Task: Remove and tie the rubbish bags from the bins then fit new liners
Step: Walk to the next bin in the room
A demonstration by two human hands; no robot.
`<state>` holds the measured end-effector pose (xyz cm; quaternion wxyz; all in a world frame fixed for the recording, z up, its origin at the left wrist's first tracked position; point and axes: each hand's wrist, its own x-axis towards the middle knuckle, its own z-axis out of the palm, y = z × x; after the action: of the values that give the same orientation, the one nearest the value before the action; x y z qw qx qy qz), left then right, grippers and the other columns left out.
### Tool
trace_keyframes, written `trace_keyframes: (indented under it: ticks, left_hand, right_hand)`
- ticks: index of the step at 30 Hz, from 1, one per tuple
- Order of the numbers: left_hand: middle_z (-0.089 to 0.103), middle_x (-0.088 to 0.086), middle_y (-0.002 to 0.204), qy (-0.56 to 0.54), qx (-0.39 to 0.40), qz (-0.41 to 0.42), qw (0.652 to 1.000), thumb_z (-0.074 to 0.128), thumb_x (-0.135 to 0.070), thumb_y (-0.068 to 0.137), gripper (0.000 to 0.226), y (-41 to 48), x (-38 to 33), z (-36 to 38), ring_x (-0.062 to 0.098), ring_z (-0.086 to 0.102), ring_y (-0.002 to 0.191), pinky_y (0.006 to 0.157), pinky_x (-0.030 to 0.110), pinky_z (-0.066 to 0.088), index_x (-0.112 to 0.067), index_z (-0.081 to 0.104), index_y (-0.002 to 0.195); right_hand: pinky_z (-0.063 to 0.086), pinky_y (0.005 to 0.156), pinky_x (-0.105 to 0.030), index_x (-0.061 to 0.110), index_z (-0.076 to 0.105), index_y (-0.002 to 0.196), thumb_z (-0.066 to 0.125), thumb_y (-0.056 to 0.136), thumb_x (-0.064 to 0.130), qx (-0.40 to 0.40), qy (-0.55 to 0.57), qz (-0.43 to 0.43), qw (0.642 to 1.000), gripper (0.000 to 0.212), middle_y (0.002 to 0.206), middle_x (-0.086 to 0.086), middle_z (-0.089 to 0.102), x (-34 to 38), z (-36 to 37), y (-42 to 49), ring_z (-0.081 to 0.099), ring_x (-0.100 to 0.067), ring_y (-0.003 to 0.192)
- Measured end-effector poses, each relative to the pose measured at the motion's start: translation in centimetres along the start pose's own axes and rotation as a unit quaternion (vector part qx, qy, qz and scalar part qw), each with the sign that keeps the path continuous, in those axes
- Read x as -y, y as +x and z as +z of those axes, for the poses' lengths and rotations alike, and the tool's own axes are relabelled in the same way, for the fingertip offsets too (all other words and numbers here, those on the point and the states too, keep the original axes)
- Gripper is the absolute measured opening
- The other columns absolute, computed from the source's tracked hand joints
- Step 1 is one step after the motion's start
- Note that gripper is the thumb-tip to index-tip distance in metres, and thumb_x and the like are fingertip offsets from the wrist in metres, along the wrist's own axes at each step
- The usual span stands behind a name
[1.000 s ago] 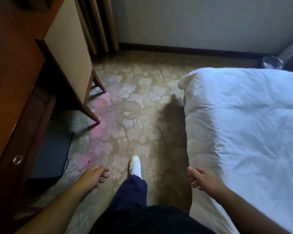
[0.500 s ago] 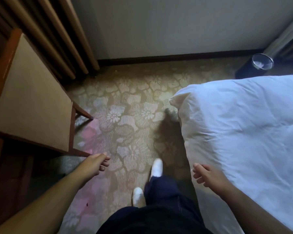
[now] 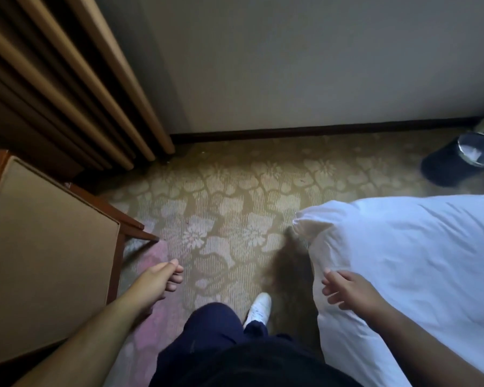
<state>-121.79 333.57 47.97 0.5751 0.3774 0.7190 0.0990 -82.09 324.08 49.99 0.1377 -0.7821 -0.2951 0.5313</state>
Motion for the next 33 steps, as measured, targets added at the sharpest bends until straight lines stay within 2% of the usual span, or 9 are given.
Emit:
trace_keyframes:
  ticks: [3, 8, 14, 20, 23, 30, 33]
  left_hand:
    - [0.067, 0.005, 0.084, -0.027, 0.003, -0.015, 1.000, 0.045, -0.033, 0.104, 0.033, 3.1, -3.5, 0.5, 0.014, 0.053, 0.067, 0.056, 0.023, 0.036, -0.009, 0.068, 0.105]
    - [0.070, 0.003, 0.085, -0.002, 0.013, -0.022, 1.000, 0.045, -0.036, 0.103, 0.033, 8.6, -9.8, 1.4, 0.013, 0.056, 0.069, 0.057, 0.023, 0.039, -0.013, 0.068, 0.105]
    - [0.060, 0.005, 0.084, 0.017, 0.060, 0.000, 0.998, 0.042, -0.033, 0.105, 0.033, 16.8, -21.5, 1.9, 0.016, 0.048, 0.070, 0.056, 0.023, 0.036, -0.009, 0.064, 0.106]
    - [0.066, 0.007, 0.088, 0.117, 0.093, 0.036, 0.988, 0.044, -0.036, 0.104, 0.034, 24.3, -34.1, 3.4, 0.017, 0.054, 0.071, 0.061, 0.025, 0.041, -0.011, 0.067, 0.105]
    - [0.071, 0.013, 0.096, 0.160, 0.120, 0.049, 0.979, 0.046, -0.040, 0.103, 0.035, 27.1, -39.6, 5.8, 0.018, 0.059, 0.074, 0.065, 0.028, 0.044, -0.013, 0.069, 0.102]
    - [0.066, 0.009, 0.087, 0.219, 0.192, 0.049, 0.955, 0.047, -0.038, 0.102, 0.038, 34.1, -50.7, 14.6, 0.010, 0.048, 0.059, 0.047, 0.019, 0.033, -0.006, 0.066, 0.107]
    - [0.070, 0.011, 0.096, 0.266, 0.192, 0.071, 0.942, 0.045, -0.038, 0.103, 0.037, 35.6, -55.6, 19.3, 0.014, 0.053, 0.066, 0.055, 0.022, 0.038, -0.009, 0.068, 0.105]
  right_hand:
    - [0.056, 0.078, -0.040, 0.014, 0.070, 0.096, 0.049, 0.102, 0.042, 0.004, -0.002, -0.024, 1.000, 0.036, 0.091, -0.008, 0.074, 4.2, -2.0, 3.1, 0.071, -0.028, 0.084]
    - [0.049, 0.070, -0.032, 0.008, 0.071, 0.093, 0.052, 0.102, 0.039, -0.012, 0.032, -0.024, 0.999, 0.037, 0.091, -0.011, 0.075, 9.7, -5.6, 8.1, 0.070, -0.023, 0.078]
    - [0.046, 0.068, -0.030, 0.010, 0.071, 0.093, 0.055, 0.100, 0.039, -0.050, 0.058, 0.018, 0.997, 0.033, 0.089, -0.006, 0.074, 14.6, -11.0, 14.6, 0.066, -0.019, 0.071]
    - [0.046, 0.070, -0.033, 0.010, 0.071, 0.093, 0.056, 0.099, 0.038, -0.110, 0.121, 0.054, 0.985, 0.032, 0.091, -0.009, 0.075, 18.4, -15.4, 18.7, 0.065, -0.020, 0.072]
    - [0.048, 0.072, -0.033, 0.011, 0.071, 0.093, 0.056, 0.099, 0.038, -0.122, 0.163, 0.072, 0.976, 0.032, 0.092, -0.008, 0.075, 18.7, -16.6, 20.2, 0.067, -0.020, 0.073]
    - [0.047, 0.071, -0.033, 0.011, 0.072, 0.093, 0.056, 0.098, 0.040, -0.158, 0.242, 0.127, 0.949, 0.033, 0.093, -0.009, 0.075, 17.7, -22.3, 24.5, 0.065, -0.019, 0.072]
    - [0.049, 0.072, -0.034, 0.012, 0.072, 0.094, 0.056, 0.098, 0.040, -0.168, 0.267, 0.137, 0.939, 0.032, 0.092, -0.008, 0.076, 17.3, -26.2, 27.1, 0.067, -0.021, 0.075]
